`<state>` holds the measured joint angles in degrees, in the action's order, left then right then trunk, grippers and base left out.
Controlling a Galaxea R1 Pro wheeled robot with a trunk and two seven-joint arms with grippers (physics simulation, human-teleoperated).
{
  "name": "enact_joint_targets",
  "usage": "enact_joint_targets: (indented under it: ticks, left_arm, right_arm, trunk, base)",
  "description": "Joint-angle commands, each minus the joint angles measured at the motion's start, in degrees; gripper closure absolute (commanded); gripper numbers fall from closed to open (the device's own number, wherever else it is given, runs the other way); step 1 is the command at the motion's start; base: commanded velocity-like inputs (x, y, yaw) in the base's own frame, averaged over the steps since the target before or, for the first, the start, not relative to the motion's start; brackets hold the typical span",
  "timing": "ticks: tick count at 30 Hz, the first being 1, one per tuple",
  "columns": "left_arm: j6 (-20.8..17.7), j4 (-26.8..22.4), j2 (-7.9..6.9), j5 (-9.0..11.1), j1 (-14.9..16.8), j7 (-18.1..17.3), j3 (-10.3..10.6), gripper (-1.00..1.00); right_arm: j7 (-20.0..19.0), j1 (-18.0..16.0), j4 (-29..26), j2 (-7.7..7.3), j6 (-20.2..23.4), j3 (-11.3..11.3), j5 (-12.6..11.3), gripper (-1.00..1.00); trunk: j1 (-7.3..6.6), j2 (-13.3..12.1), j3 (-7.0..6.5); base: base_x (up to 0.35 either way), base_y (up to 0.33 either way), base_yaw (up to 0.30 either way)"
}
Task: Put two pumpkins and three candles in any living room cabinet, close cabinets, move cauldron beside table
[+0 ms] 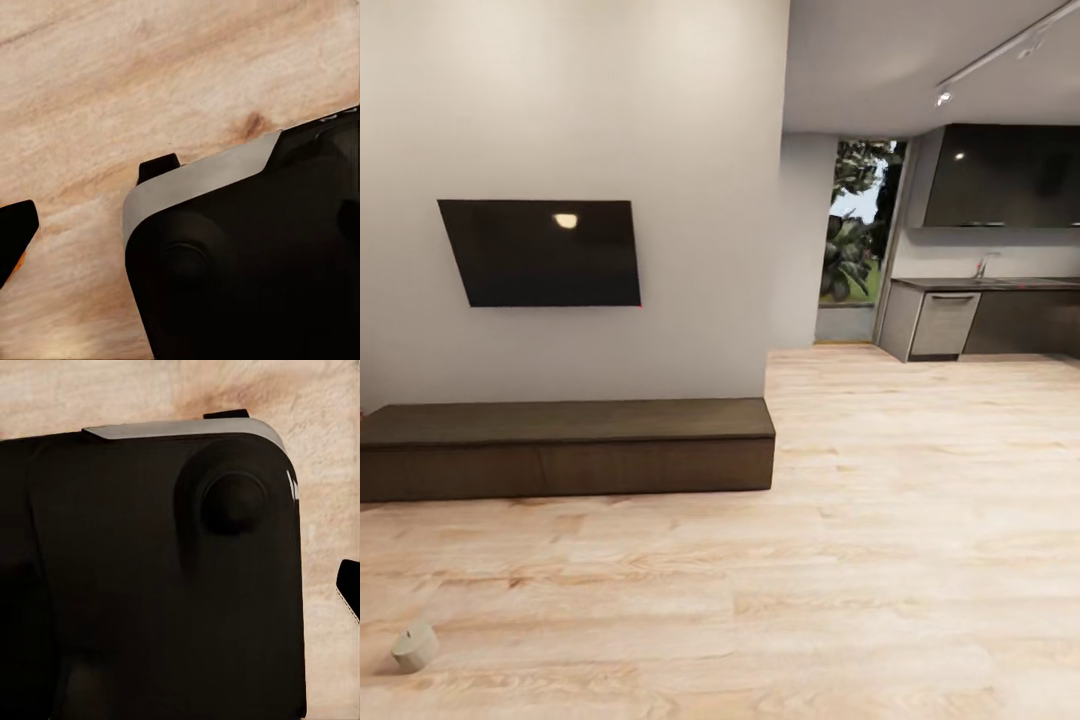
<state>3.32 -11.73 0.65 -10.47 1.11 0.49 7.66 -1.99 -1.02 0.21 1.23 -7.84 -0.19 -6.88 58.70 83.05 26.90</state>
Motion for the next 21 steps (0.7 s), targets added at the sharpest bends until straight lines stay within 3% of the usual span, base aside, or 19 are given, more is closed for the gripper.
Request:
enact_joint_targets:
  ticks: [1, 21]
  left_arm:
    - [0.19, 0.04, 0.03, -0.60, 0.04, 0.05, -0.01, -1.00]
    - [0.19, 0.02, 0.13, -0.59, 0.04, 0.04, 0.07, -1.00]
  right_arm:
    - [-0.21, -0.04, 0.06, 0.00, -0.24, 0.01, -0.61, -1.00]
    - [-0.13, -0.04, 0.05, 0.04, -0.31, 0.01, -0.67, -1.00]
  trunk:
    - [0.03, 0.02, 0.06]
    - [0.03, 0.02, 0.06]
  base:
    - [0.345, 0.000, -0.001]
    - [0.345, 0.000, 0.000]
